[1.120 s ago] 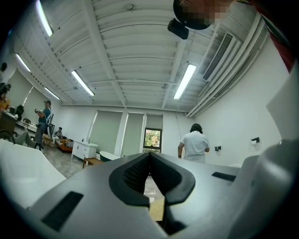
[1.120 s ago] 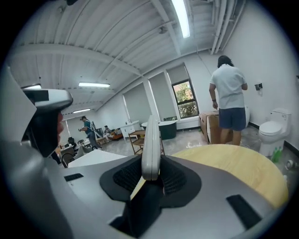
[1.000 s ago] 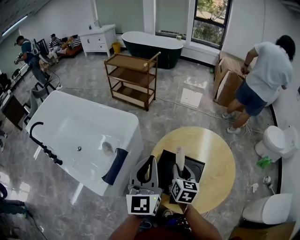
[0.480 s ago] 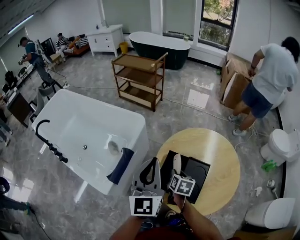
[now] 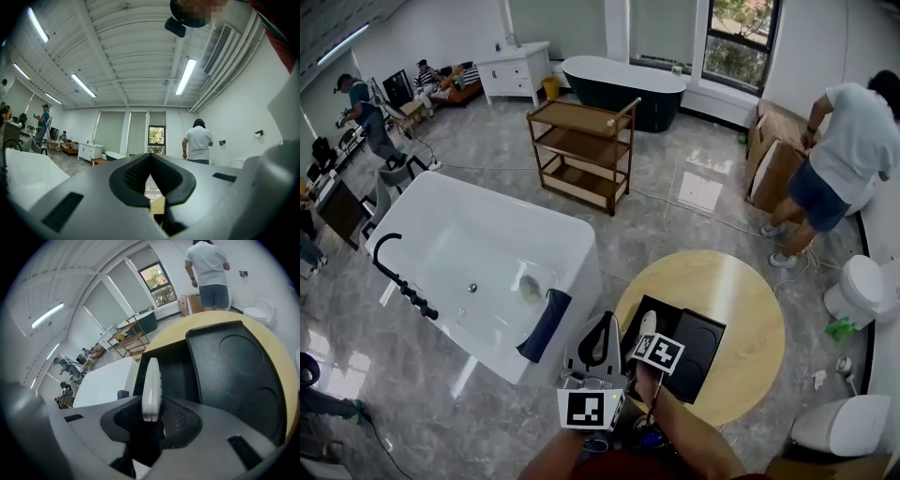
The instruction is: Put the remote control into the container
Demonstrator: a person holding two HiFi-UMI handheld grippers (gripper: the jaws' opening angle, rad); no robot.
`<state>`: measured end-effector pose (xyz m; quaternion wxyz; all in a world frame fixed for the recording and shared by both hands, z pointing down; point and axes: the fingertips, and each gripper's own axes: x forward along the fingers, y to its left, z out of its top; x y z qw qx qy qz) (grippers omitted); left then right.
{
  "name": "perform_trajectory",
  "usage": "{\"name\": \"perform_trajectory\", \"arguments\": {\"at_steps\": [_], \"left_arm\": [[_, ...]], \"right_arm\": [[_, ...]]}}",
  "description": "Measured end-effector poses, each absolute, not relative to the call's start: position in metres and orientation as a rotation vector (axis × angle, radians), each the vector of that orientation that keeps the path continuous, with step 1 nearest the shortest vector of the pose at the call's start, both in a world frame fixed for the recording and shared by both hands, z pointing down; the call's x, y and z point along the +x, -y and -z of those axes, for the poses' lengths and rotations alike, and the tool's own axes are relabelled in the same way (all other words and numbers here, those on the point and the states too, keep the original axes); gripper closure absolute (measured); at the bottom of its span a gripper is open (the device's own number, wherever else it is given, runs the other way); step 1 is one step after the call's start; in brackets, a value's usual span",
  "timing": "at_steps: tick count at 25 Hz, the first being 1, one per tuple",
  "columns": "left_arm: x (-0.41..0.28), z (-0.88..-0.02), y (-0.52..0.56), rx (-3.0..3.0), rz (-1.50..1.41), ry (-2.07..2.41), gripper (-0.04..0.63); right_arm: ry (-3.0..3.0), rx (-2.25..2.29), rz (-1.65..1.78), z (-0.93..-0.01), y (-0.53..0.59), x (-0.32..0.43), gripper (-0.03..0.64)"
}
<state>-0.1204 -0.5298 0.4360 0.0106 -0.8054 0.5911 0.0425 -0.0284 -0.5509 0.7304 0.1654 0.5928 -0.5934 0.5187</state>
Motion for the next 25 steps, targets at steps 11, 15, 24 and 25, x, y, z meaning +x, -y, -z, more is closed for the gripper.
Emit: {"name": "perform_trajectory", "arguments": {"at_steps": [11,15,24,25], "left_arm": [[-0.125,-0.441,0.535,-2.524,-0.166,-1.87,0.58],[-0.132,-0.442,0.536,-2.52,-0.183,-1.887,0.58],[-0.138,-0.448,0.536,-2.533,-0.175,-1.896,0.58],[-0.137,-0.447,0.536,-2.534,-0.182,-1.895,0.58]], "right_arm": [[1.603,1.665,-1.409,-0.755,0.553,-0.04,0.486],[1.618,1.679,-1.401,-0.758,0.552,-0.043,0.485],[1.681,1.621,-1.43,-0.759,0.552,-0.054,0.466],[1.684,1.62,-1.432,-0.759,0.552,-0.054,0.466]]}}
